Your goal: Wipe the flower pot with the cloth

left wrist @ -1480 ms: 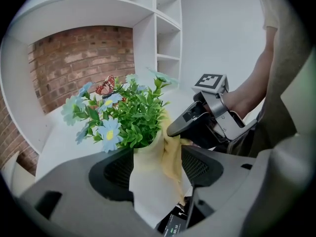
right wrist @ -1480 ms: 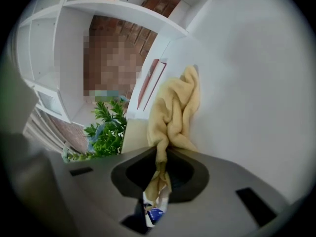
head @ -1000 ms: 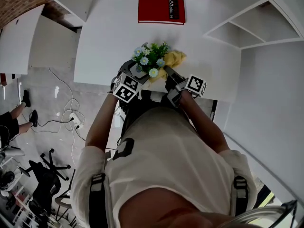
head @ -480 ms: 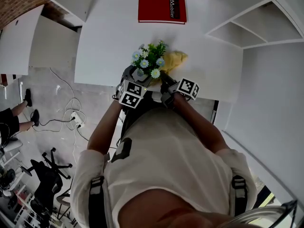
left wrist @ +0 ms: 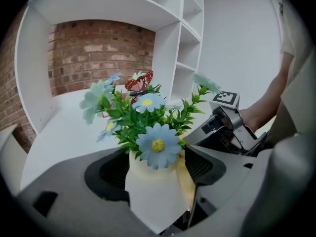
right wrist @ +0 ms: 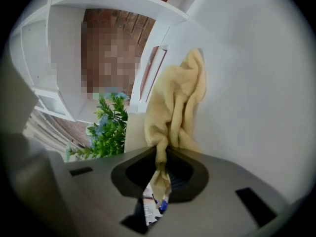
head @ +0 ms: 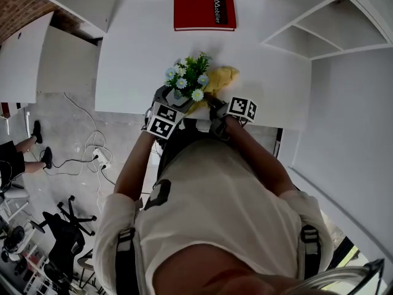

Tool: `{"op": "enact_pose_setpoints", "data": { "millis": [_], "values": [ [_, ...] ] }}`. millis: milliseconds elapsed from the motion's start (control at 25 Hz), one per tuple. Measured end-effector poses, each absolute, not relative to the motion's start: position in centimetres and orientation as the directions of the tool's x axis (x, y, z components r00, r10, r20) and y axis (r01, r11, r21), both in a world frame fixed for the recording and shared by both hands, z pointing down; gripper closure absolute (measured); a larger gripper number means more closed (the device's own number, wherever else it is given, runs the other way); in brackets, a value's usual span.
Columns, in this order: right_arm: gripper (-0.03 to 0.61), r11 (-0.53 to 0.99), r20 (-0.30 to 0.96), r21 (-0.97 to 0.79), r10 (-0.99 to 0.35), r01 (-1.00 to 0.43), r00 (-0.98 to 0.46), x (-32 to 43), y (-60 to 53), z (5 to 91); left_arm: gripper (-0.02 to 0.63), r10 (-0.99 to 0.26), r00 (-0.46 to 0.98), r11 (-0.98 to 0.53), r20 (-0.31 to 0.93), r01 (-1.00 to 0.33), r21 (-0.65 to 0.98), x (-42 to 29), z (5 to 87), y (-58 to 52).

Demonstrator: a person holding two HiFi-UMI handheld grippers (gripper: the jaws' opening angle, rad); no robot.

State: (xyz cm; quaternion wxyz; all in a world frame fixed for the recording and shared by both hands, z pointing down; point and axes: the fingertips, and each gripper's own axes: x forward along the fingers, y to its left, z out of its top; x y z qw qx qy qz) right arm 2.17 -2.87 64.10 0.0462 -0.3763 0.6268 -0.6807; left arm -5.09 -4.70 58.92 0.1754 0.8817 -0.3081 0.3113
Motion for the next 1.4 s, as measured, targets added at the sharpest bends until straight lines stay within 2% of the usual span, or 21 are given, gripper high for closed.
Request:
{"op": "enact_pose_setpoints", "data": {
  "millis": [240, 400, 640, 880, 920, 1080, 1200, 1400],
  "values": [
    [0.523, -0.141, 0.249, -0.968, -0.607, -0.205, -0.755, 3.3, -3.8, 59.6, 0.262, -0.353, 0.692, -0.81, 0.629, -0.563, 0.164, -5.3, 58.1, -6.1],
    [0.523, -0.086, 0.187, -0.981, -0.616, -0.171, -0.765, 2.6, -4.4, 57.8, 0.265, -0.344, 0.705, -0.819, 0.62, -0.548, 0.168, -4.4, 58.5, -6.4],
    [0.523, -0.106, 0.202, -0.979, -0.638, -0.175, -0.743, 1.2, -3.8, 58.5, 0.273, -0.473, 0.654, -0.703, 0.591, -0.684, 0.195, -4.2, 58.2, -5.8],
    [0.523, -0.034, 0.201, -0.972, -0.644, -0.235, -0.738, 0.8, -4.1, 58.1, 0.286, -0.529, 0.599, -0.603, 0.601, -0.763, 0.23, -4.8, 58.1, -5.8],
    [0.523, -0.036, 0.216, -0.967, -0.645, -0.254, -0.733, 0.8, -3.9, 58.2, 0.303, -0.541, 0.588, -0.578, 0.601, -0.779, 0.241, -4.9, 58.1, -5.9],
    [0.523, -0.081, 0.341, -0.926, -0.596, -0.367, -0.727, 0.5, -2.7, 60.3, 0.305, -0.574, 0.545, -0.529, 0.611, -0.817, 0.232, -5.0, 58.1, -6.0],
    [0.537, -0.076, 0.358, -0.918, -0.586, -0.39, -0.727, 0.2, -2.8, 60.8, 0.305, -0.603, 0.508, -0.483, 0.615, -0.846, 0.224, -5.2, 58.0, -6.0],
    [0.537, -0.125, 0.458, -0.874, -0.532, -0.469, -0.712, 0.3, -2.6, 63.2, 0.304, -0.615, 0.48, -0.444, 0.626, -0.867, 0.228, -5.4, 58.0, -5.9]
  ]
}}
